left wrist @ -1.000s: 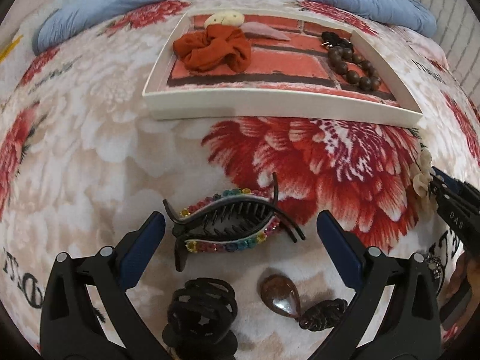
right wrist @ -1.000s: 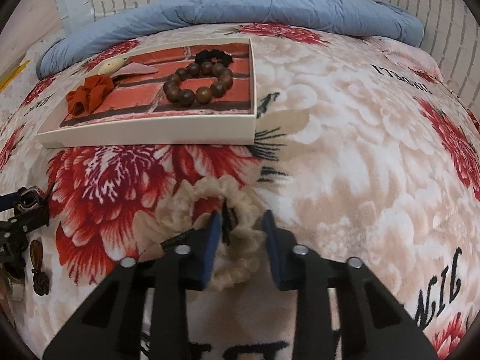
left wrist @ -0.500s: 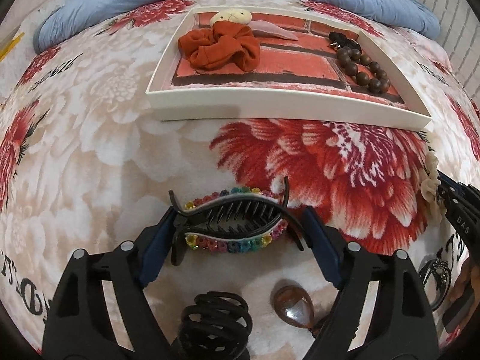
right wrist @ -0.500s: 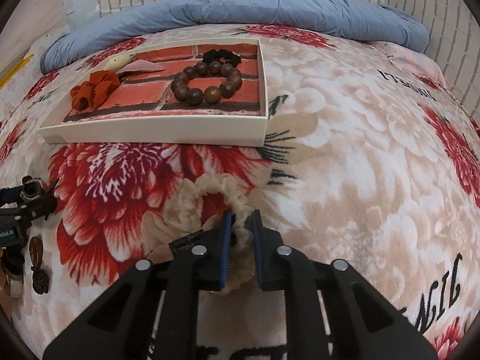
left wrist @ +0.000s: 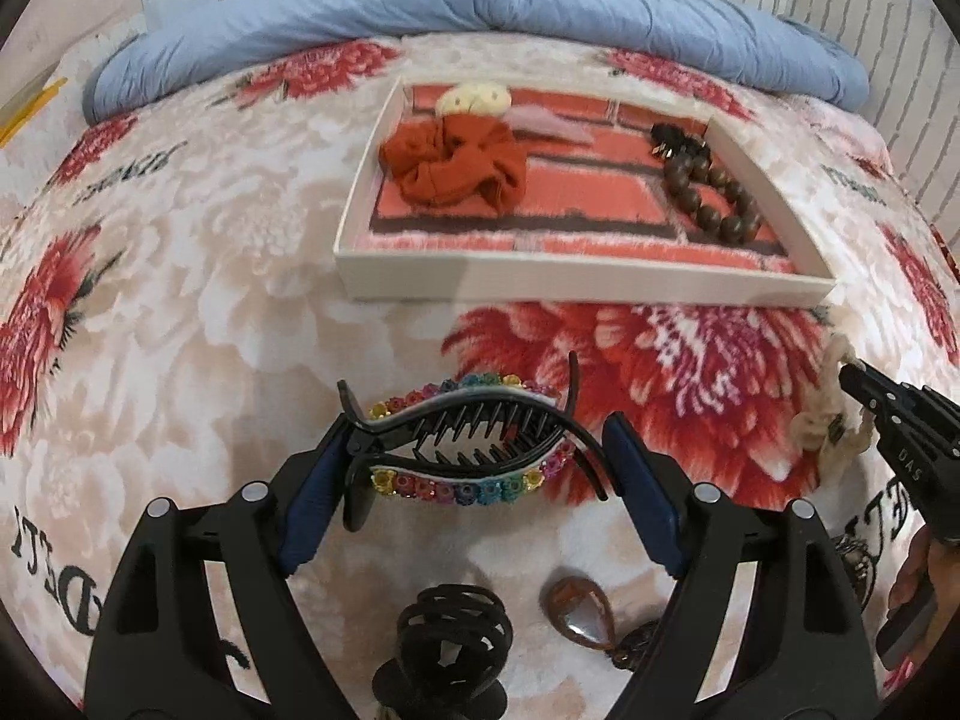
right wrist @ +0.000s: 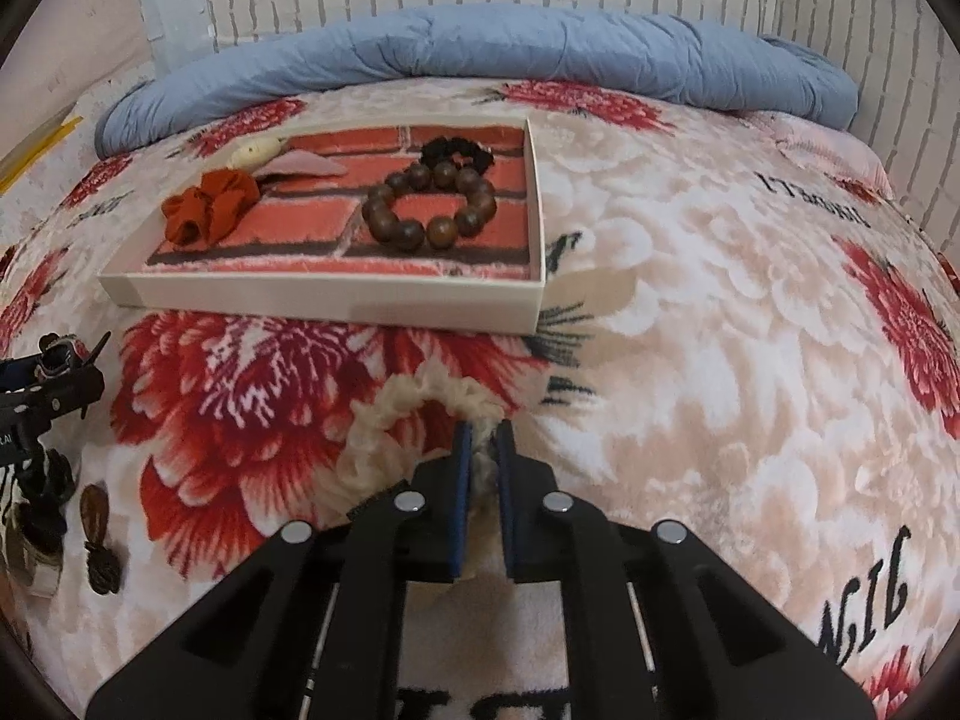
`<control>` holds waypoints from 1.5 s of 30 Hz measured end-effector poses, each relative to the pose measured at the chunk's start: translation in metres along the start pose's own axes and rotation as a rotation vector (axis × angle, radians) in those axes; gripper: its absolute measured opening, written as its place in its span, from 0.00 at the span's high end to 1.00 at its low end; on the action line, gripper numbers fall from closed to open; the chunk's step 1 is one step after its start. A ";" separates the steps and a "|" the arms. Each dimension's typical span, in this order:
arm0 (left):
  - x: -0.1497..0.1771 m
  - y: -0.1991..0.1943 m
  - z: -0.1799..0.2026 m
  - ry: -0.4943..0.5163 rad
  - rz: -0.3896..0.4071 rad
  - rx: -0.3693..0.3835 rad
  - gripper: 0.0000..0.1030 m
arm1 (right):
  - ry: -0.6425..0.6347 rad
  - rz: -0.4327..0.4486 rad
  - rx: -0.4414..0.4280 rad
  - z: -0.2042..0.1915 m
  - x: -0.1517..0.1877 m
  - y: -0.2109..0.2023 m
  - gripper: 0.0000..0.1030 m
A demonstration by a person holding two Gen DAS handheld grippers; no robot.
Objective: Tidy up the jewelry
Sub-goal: 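Carry both items into the brick tray and open both tools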
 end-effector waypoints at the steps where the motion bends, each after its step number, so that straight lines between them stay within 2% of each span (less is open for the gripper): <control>1: -0.002 -0.003 0.000 -0.003 0.012 0.002 0.22 | -0.002 0.008 -0.002 -0.001 -0.003 -0.002 0.91; 9: -0.037 -0.032 0.009 -0.009 0.155 0.008 0.22 | -0.024 0.085 0.001 -0.005 -0.028 -0.017 0.93; 20: -0.095 -0.046 0.023 -0.041 0.285 0.031 0.22 | -0.002 0.185 -0.014 0.001 -0.073 -0.034 0.93; 26: -0.125 -0.049 0.032 -0.047 0.397 -0.005 0.22 | 0.021 0.268 0.007 0.002 -0.109 -0.036 0.93; 34: -0.145 -0.019 0.037 -0.061 0.408 -0.010 0.22 | 0.047 0.297 0.014 -0.006 -0.139 -0.008 0.93; 38: -0.151 -0.001 0.042 -0.039 0.397 -0.037 0.22 | 0.049 0.269 0.025 -0.009 -0.141 0.013 0.93; 41: -0.154 0.014 0.042 -0.053 0.385 -0.029 0.22 | 0.048 0.246 0.027 -0.013 -0.140 0.027 0.93; 45: -0.159 0.028 0.037 -0.047 0.386 -0.067 0.22 | 0.028 0.235 0.040 -0.016 -0.136 0.039 0.93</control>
Point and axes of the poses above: each gripper's, at about its wrist camera, not at the fingertips, and y roughly the way its jaws point, z to its right, x to its underside, the point moved 10 cm from there along y, roughly the way its jaws point, and after that the axes turned 1 degree about -y, right-handed, at the moved point
